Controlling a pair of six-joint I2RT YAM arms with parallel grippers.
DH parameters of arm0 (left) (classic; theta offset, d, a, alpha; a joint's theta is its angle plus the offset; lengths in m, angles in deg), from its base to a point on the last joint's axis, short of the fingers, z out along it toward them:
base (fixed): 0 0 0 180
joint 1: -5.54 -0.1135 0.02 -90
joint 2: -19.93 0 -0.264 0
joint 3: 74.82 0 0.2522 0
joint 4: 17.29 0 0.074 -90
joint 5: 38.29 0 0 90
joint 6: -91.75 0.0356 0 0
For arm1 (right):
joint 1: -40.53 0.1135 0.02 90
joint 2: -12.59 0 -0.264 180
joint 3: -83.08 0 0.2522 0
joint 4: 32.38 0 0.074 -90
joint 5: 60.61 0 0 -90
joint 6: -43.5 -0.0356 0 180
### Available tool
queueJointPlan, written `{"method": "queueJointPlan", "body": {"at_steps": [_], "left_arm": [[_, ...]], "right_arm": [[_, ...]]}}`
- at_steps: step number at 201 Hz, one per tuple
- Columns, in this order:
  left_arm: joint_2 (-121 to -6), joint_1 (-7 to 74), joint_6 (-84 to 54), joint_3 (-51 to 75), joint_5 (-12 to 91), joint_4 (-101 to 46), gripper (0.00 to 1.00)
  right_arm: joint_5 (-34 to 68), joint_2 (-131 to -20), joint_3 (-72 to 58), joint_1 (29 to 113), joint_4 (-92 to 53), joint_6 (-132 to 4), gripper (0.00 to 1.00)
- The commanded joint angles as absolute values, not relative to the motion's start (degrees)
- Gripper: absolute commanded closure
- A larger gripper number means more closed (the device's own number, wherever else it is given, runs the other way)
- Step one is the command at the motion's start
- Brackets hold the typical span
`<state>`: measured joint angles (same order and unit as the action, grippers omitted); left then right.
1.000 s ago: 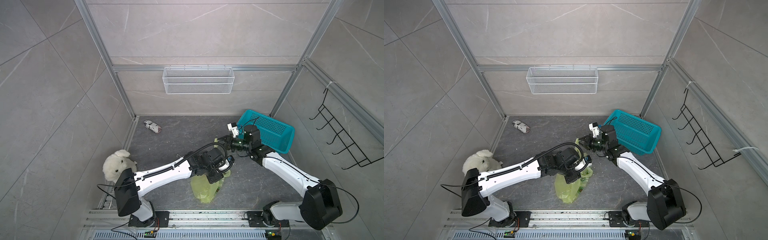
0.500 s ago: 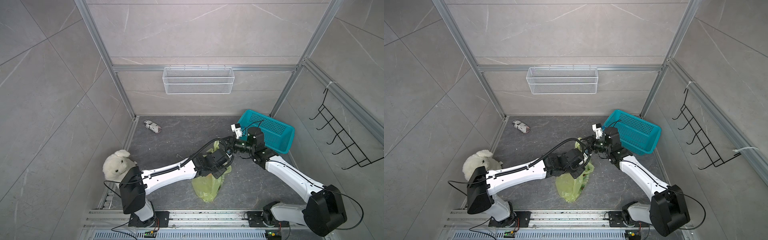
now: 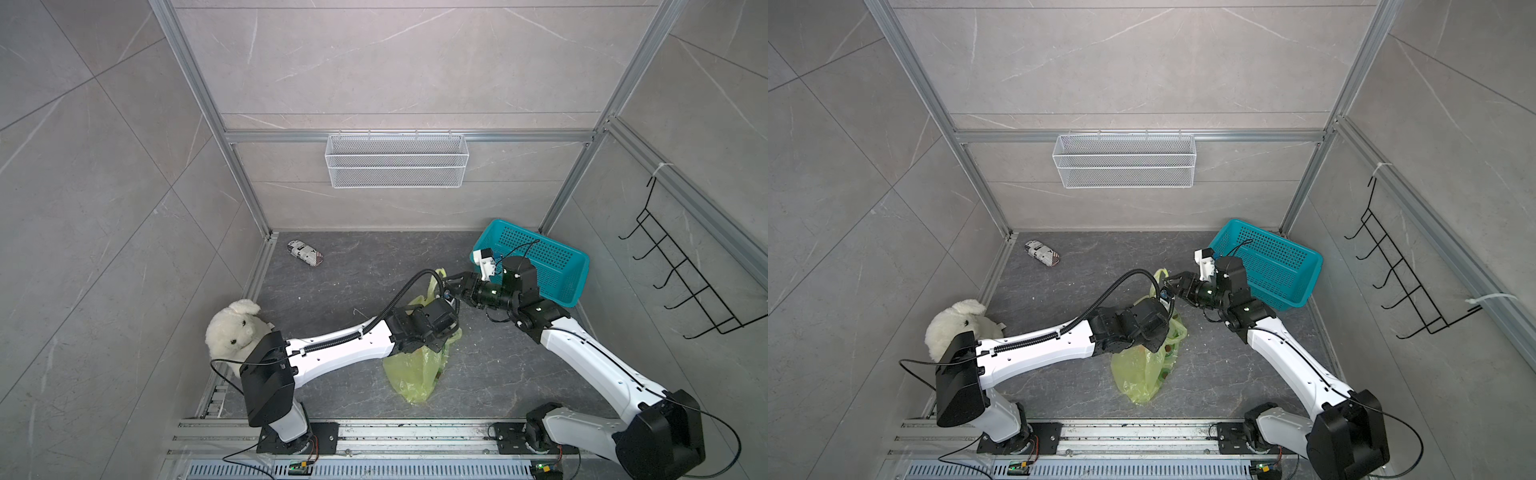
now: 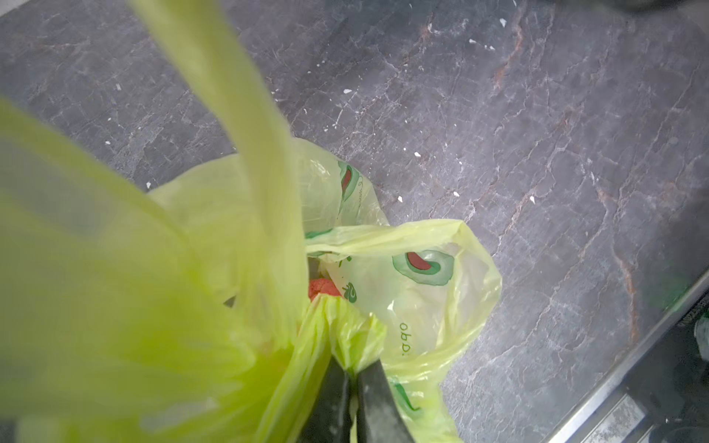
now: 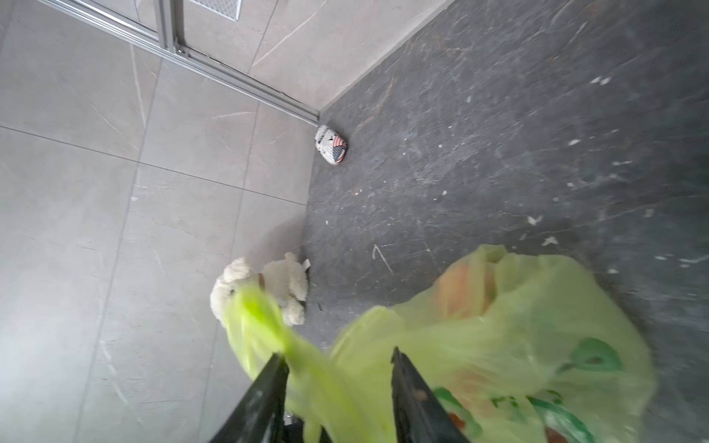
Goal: Place the peach into a plastic bag & tie a knot
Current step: Cross the plastic bag at the center of the board.
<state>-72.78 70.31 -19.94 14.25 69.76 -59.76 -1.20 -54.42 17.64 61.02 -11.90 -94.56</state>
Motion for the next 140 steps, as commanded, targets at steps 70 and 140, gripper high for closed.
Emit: {"method": "queueJointPlan", "body": {"at_steps": [70,140], "left_arm": [[-70.33,68.57,-21.98,14.09,70.57,-53.64,0.91],[-69.90,68.03,-21.75,14.27,68.82,-53.52,0.92]], "right_arm": [[-1.46,-45.08,20.43,58.94,0.06,-82.22,0.51],[-18.70,-48.77,29.28,58.83,-13.74,-86.41,0.67]]}}
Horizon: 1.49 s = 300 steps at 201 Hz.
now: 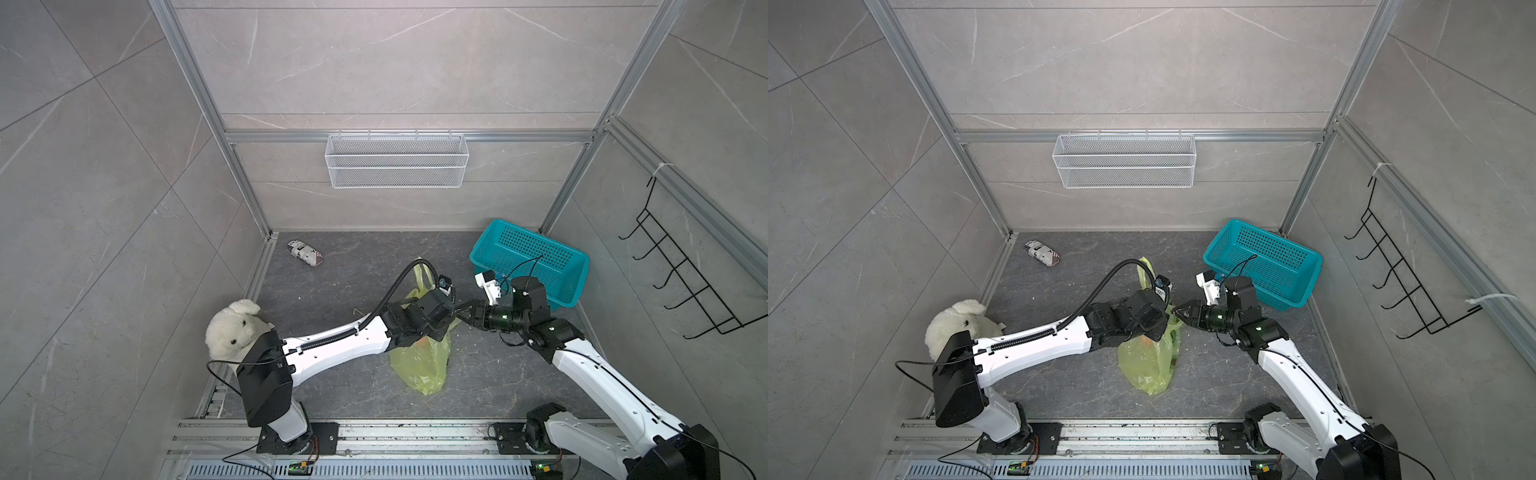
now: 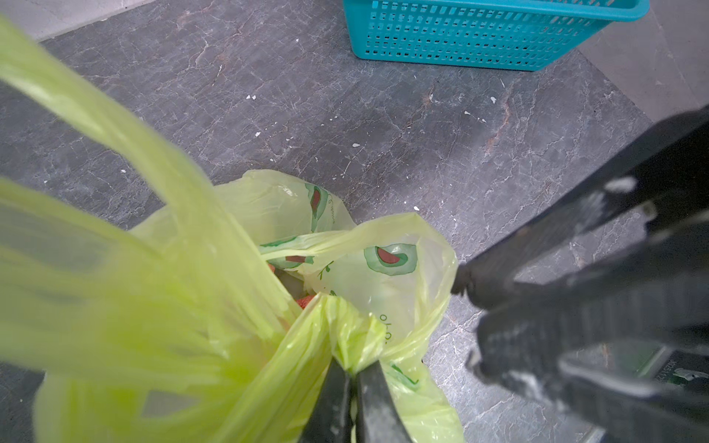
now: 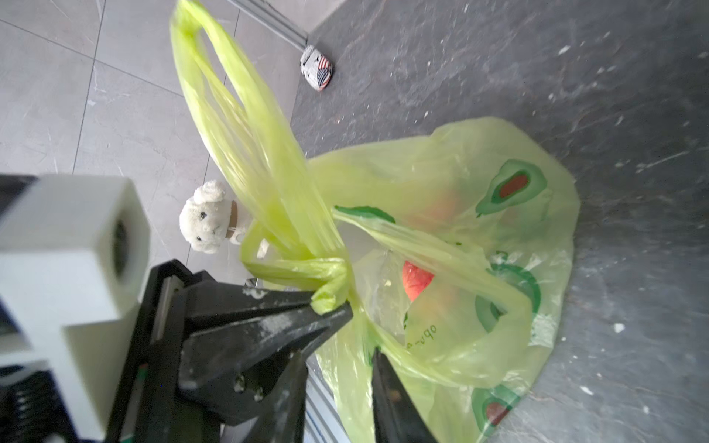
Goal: Place the peach into a plastic bag & tie a knot
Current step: Cross the plastic bag at the center of the board.
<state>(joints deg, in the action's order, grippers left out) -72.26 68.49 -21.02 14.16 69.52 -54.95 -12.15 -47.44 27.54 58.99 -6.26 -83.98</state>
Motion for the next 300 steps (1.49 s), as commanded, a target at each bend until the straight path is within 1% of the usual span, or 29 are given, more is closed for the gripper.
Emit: {"method": "queueJointPlan", "body": {"at_steps": [1,43,93,138,153,175,182,195,213,255,300], "left_arm": [[-69.90,68.03,-21.74,14.27,68.83,-53.54,0.92],[-69.77,68.03,-21.72,14.27,67.96,-53.59,0.92],[-69.55,67.97,-21.85,14.05,67.41,-53.29,0.92],[-69.52,67.77,-21.98,14.05,67.57,-53.09,0.91],[-69.76,67.77,-21.81,14.22,67.28,-52.80,0.91],[-69.90,67.75,-22.00,14.43,67.30,-52.60,0.91],[-69.92,67.69,-22.08,14.44,67.35,-52.61,0.90],[-69.73,67.67,-22.28,14.36,67.35,-52.50,0.90],[-69.72,67.43,-22.38,14.22,67.26,-52.60,0.87],[-68.05,67.30,-22.46,13.13,66.50,-51.82,0.72],[-66.52,67.05,-23.29,12.78,65.68,-51.66,0.60]], "right_arm": [[-18.61,-48.81,29.30,58.87,-13.85,-86.50,0.67],[-19.30,-52.34,30.34,58.89,-21.31,-90.61,0.67],[-20.69,-56.51,31.53,58.90,-29.30,-95.27,0.74],[-21.31,-56.07,32.31,58.89,-31.16,-97.09,0.76],[-21.39,-55.97,32.32,58.88,-31.19,-97.37,0.81],[-21.67,-56.32,32.23,58.88,-31.19,-97.55,0.96],[-21.63,-56.40,32.23,58.89,-31.11,-97.49,0.98],[-21.76,-56.50,32.15,58.90,-30.48,-97.18,0.99],[-21.63,-56.24,32.33,58.90,-30.25,-96.95,1.00],[-17.52,-55.44,31.66,58.90,-25.92,-94.78,1.00],[-16.05,-56.04,30.58,58.83,-25.33,-94.76,1.00]]}}
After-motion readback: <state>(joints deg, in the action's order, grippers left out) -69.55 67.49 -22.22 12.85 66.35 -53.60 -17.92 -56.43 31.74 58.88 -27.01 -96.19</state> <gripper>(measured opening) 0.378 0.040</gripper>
